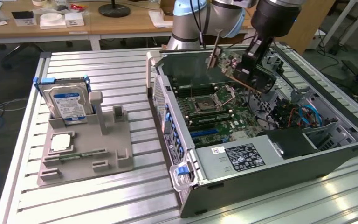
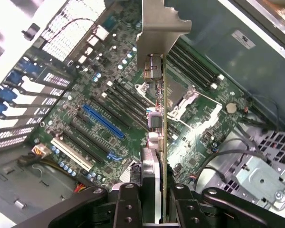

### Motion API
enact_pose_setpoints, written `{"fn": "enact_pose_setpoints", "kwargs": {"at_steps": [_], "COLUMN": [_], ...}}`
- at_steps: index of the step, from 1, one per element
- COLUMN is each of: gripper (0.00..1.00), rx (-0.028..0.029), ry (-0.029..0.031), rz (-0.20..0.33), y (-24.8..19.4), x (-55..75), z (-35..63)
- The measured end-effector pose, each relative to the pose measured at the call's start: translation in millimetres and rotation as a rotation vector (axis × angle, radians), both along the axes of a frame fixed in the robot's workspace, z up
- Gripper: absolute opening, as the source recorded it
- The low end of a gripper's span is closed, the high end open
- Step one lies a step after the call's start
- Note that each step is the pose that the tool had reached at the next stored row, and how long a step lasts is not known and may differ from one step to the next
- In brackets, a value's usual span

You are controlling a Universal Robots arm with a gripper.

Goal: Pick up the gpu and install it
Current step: 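Insert the gpu into the slot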

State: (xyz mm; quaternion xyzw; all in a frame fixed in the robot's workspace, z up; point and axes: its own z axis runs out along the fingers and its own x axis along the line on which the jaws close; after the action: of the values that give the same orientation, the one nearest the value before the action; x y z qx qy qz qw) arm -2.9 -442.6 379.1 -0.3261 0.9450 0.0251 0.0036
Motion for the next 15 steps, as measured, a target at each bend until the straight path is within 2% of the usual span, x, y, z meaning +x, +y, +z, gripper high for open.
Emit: {"fn": "enact_pose_setpoints", "kwargs": {"at_steps": [15], "gripper": [0.28], "rx": [-0.0001], "ry": [0.0000], "rz": [0.189], "y": [0.0], "x": [-0.8], "z": [0.0]}}
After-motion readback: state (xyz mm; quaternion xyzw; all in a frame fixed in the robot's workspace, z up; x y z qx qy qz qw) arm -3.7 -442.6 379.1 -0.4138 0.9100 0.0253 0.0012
